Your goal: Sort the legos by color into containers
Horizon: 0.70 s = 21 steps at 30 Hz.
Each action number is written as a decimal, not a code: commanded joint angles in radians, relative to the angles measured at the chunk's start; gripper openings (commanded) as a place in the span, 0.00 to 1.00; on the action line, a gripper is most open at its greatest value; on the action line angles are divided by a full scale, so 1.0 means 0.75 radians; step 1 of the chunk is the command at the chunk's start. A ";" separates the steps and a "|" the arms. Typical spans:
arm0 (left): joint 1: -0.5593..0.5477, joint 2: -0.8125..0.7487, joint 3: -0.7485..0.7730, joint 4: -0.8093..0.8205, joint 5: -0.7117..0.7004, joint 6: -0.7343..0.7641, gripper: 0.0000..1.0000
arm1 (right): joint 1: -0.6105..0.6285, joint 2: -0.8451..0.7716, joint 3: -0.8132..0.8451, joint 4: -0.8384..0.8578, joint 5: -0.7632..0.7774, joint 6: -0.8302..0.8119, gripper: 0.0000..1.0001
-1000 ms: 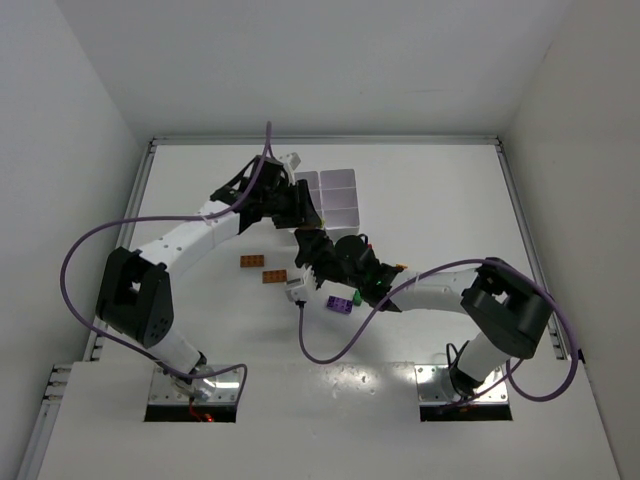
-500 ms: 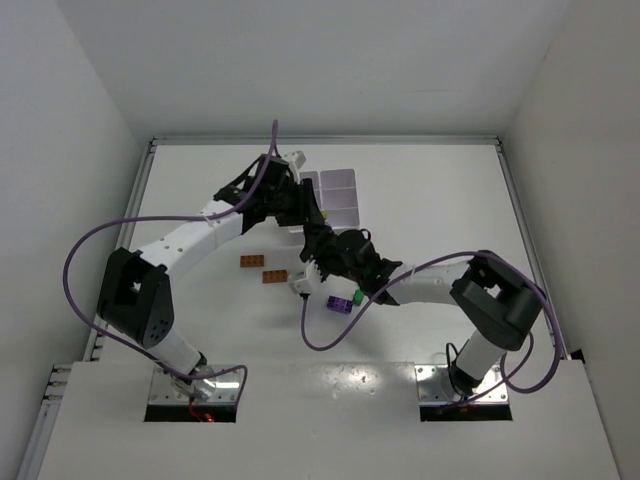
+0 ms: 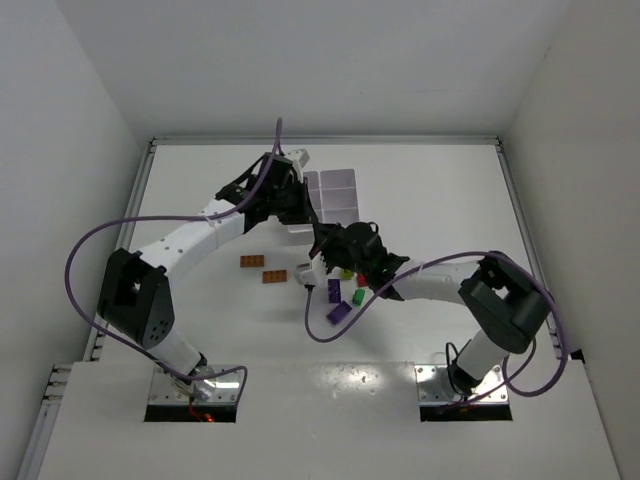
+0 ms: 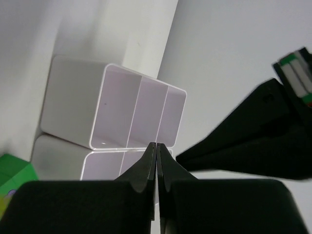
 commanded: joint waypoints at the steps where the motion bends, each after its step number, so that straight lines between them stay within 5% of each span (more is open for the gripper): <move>1: 0.004 -0.051 0.016 0.000 -0.018 -0.016 0.00 | 0.015 -0.173 -0.015 -0.069 -0.061 0.104 0.00; 6: 0.045 -0.098 -0.027 0.015 -0.018 -0.016 0.00 | 0.015 -0.341 0.036 -0.380 -0.053 0.463 0.03; 7: 0.046 -0.110 -0.045 0.015 -0.018 0.006 0.00 | 0.015 -0.360 0.083 -0.506 -0.012 0.547 0.13; 8: 0.068 -0.110 -0.063 0.015 -0.018 0.067 0.00 | 0.015 -0.388 0.115 -0.588 0.001 0.724 0.40; 11: 0.137 -0.123 -0.092 -0.026 -0.034 0.279 0.02 | -0.042 -0.388 0.254 -0.891 0.105 1.006 0.55; 15: 0.166 -0.029 -0.001 -0.167 0.166 0.607 0.23 | -0.215 -0.344 0.406 -1.214 0.150 1.502 0.55; 19: 0.105 0.106 0.122 -0.280 0.320 0.838 0.42 | -0.342 -0.319 0.406 -1.403 0.119 1.695 0.55; 21: 0.028 0.155 0.198 -0.310 0.285 0.953 0.44 | -0.430 -0.319 0.406 -1.468 0.077 1.763 0.55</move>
